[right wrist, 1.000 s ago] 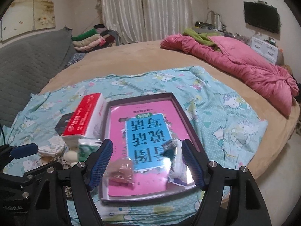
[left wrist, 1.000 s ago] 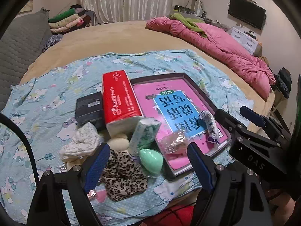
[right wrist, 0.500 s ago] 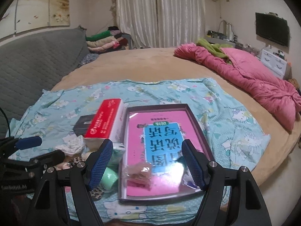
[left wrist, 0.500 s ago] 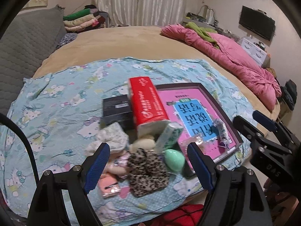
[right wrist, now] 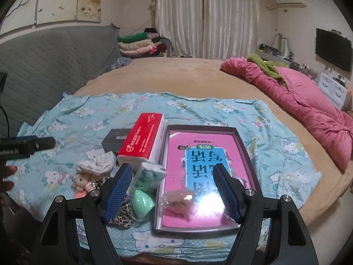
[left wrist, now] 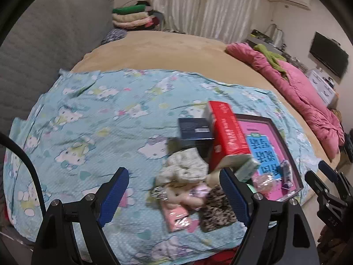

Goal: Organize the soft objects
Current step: 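Move both tools back toward the pile of soft items, then grasp the pink packet with the left tool while the right tool grasps the green sponge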

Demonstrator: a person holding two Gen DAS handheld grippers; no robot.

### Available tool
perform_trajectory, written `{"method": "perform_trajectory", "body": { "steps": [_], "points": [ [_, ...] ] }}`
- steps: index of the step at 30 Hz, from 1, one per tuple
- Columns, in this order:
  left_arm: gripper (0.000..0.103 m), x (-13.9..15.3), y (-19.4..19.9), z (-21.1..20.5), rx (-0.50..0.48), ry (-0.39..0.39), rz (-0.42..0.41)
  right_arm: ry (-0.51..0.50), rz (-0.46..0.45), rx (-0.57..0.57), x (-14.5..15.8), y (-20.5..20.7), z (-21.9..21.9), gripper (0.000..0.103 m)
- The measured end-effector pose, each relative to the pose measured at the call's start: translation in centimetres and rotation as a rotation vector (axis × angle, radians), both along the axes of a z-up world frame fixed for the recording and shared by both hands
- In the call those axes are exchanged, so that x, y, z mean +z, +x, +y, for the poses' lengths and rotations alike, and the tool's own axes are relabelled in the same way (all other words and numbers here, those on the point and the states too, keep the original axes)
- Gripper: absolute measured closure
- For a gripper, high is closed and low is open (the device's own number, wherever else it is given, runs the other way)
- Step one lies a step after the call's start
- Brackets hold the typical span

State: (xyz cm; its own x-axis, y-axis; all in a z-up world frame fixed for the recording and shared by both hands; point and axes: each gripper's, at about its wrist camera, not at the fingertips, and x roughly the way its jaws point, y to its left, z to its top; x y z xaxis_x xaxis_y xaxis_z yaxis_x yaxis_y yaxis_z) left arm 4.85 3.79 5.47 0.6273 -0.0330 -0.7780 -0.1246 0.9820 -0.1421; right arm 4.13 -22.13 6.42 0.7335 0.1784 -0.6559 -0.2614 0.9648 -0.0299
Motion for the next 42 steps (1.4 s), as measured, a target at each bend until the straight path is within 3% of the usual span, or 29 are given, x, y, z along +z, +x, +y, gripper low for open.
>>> {"method": "perform_trajectory", "body": {
  "steps": [9,18,26,34,42],
  "points": [
    [0.019,-4.2,-1.0,2.2,0.019,-0.024,0.095,-0.042,0.054,0.082,-2.4,-0.3,1.7,0.026],
    [0.019,-9.3,-0.6,0.9,-0.020,-0.081,0.216,-0.102,0.105,0.123,-5.2,-0.1,2.4,0.026],
    [0.019,-12.1,0.3,-0.5,-0.040,-0.060,0.265,-0.155,0.145,0.189,-7.6,0.4,3.3,0.026],
    [0.019,-13.9,1.0,-1.3,-0.049,-0.043,0.290,-0.343,0.175,0.279,-11.4,1.6,6.1,0.026],
    [0.019,-15.1,1.8,-1.4,-0.043,-0.040,0.313,-0.476,0.128,0.363,-13.6,1.8,8.0,0.026]
  ]
}}
